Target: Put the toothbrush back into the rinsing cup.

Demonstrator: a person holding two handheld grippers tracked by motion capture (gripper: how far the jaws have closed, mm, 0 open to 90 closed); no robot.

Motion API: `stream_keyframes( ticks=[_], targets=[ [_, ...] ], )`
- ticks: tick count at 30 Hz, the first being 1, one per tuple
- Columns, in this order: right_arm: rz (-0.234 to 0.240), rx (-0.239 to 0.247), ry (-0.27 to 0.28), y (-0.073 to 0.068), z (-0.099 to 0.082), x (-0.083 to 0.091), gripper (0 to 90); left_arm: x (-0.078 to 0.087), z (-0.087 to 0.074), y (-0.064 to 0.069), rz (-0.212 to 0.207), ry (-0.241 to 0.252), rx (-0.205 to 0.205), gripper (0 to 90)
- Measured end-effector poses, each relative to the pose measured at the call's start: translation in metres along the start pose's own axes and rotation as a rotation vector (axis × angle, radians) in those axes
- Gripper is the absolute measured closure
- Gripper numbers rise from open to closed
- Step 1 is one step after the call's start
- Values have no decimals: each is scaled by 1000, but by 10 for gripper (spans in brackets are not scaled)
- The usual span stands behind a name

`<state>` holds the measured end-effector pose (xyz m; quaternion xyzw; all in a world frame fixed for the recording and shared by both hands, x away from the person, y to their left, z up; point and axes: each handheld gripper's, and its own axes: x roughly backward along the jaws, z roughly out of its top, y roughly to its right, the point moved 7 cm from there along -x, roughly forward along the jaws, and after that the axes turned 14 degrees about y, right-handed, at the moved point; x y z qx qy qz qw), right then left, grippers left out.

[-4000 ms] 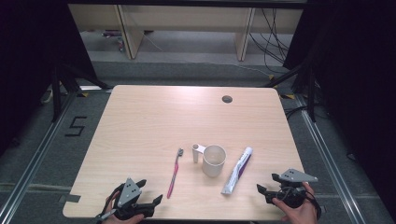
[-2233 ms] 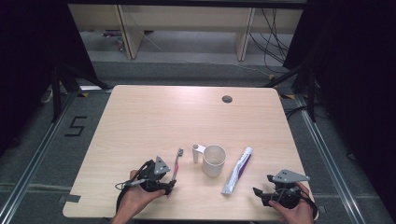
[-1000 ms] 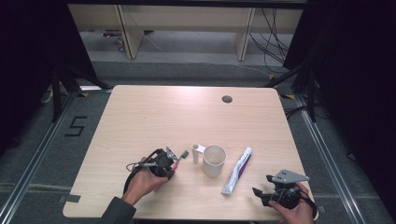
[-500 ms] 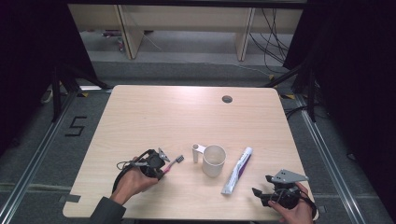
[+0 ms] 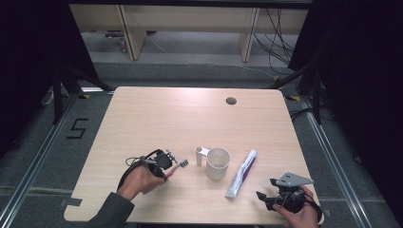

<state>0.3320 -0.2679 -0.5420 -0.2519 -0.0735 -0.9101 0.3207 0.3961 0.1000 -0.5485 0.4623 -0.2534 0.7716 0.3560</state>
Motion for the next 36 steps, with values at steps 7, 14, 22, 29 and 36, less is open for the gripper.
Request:
stream_keyframes(
  ticks=[7, 14, 22, 29, 36],
  targets=[
    [0, 1, 3, 0, 0, 0, 269, -2, 4, 1, -1, -61, -12, 813],
    [0, 4, 3, 1, 0, 0, 268, -3, 7, 1, 1, -110, -57, 825],
    [1, -1, 3, 0, -1, 0, 269, -4, 8, 1, 1, -135, -78, 829],
    [2, -10, 1, 0, 0, 0, 268, -5, 9, 3, 7, -126, -71, 826],
    [4, -20, -3, 0, 0, 1, 269, -4, 8, 5, -20, -112, -87, 832]
  ],
)
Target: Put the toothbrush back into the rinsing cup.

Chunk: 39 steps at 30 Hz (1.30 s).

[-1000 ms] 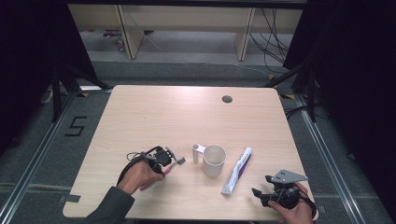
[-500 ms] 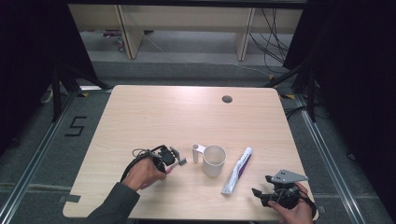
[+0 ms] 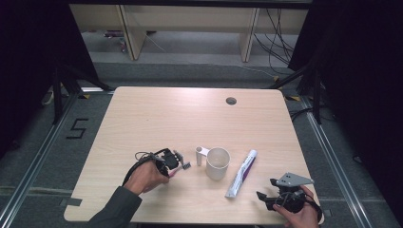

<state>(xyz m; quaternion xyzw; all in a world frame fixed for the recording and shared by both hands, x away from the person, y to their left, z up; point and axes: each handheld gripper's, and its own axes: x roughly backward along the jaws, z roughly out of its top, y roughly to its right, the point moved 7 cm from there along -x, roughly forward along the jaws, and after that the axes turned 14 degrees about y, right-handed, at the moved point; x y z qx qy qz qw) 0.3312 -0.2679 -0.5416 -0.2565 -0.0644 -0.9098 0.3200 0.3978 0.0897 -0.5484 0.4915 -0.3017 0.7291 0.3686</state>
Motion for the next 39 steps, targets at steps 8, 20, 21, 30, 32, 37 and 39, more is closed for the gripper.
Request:
stream_keyframes(
  ticks=[8, 20, 21, 30, 32, 37, 39],
  targets=[
    [-3, 17, 4, 2, 0, 0, 269, 12, 2, -7, 1, 92, 33, 832],
    [-12, 16, 9, 4, 1, 0, 269, 51, 10, -20, -2, 377, 97, 831],
    [-12, 14, 12, 4, 1, 0, 269, 56, 12, -22, 2, 451, 105, 831],
    [-3, 3, 15, 4, 0, 0, 269, 75, 20, -25, 51, 758, 187, 831],
    [-4, 2, 15, 4, 1, 0, 269, 77, 22, -24, 47, 802, 193, 831],
    [-16, 19, 17, 6, 1, 1, 269, 81, 29, -23, 64, 938, 235, 831],
    [-16, 21, 17, 6, 1, 0, 269, 82, 34, -22, 75, 1003, 257, 831]
  ],
)
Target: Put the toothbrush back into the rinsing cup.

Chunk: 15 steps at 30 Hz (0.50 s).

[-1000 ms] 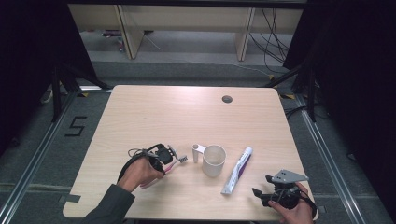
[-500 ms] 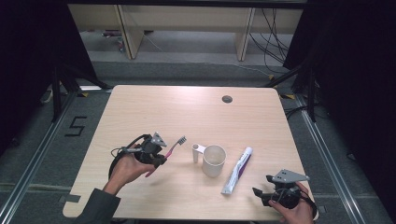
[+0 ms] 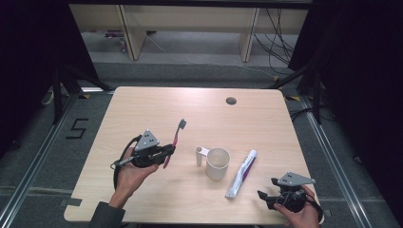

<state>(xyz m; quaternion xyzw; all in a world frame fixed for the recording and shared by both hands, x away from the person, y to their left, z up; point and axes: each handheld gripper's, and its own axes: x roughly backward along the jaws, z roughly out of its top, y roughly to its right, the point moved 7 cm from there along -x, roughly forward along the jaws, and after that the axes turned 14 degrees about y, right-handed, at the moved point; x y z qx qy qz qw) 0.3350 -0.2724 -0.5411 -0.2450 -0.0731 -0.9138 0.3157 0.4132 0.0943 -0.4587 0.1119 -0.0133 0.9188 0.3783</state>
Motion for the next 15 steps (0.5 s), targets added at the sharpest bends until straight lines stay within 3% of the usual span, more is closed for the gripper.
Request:
stream_keyframes(
  ticks=[1, 2, 5, 7, 15],
  targets=[
    [0, 0, 0, 0, 0, 0, 269, 0, 0, 0, 0, 0, 0, 831],
    [-1, -7, -4, 0, 0, 0, 269, -2, 3, 1, 5, 40, 1, 831],
    [3, -11, -4, -1, 0, 0, 269, -7, 7, 4, -1, 80, 19, 830],
    [7, 4, -2, 1, 0, 0, 269, -9, 10, 4, 2, 102, 21, 830],
    [14, -11, -3, -1, 0, -1, 269, -20, 20, 11, -2, 175, 25, 831]
  ],
)
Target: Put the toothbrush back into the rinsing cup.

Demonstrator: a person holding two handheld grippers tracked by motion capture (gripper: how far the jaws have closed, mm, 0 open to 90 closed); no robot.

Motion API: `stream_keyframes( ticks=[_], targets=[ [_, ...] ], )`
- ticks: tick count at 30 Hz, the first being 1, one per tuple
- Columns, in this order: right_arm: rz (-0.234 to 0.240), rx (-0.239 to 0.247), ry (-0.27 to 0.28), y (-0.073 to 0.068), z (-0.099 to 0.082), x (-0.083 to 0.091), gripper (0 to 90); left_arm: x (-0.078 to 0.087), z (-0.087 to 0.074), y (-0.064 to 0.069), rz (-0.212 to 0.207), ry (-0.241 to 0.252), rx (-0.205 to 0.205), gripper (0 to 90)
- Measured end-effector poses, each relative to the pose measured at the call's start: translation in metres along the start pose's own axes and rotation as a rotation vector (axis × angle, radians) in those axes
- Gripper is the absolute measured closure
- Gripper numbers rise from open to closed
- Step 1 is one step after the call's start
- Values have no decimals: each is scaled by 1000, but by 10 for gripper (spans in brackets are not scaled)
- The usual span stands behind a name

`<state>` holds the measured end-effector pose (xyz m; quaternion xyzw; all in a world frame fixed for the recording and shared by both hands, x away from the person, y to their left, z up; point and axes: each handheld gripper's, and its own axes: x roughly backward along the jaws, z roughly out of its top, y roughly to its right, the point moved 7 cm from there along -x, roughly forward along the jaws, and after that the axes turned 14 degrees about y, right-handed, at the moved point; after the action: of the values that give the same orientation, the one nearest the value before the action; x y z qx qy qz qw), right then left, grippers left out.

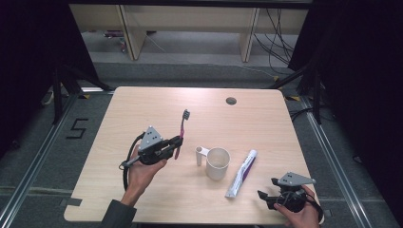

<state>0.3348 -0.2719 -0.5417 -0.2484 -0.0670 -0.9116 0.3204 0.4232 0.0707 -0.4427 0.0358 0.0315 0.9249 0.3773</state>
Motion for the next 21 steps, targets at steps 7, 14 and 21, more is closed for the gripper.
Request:
stream_keyframes(
  ticks=[7, 14, 21],
  targets=[
    [-9, 10, 4, 1, 0, 0, 269, -15, 10, 5, 6, 63, 11, 831],
    [-7, 9, -4, 1, 0, 0, 269, -23, 16, 11, -5, 117, 19, 830],
    [-12, 4, 0, 1, 0, 0, 269, -31, 19, 16, -22, 155, 24, 831]
  ],
)
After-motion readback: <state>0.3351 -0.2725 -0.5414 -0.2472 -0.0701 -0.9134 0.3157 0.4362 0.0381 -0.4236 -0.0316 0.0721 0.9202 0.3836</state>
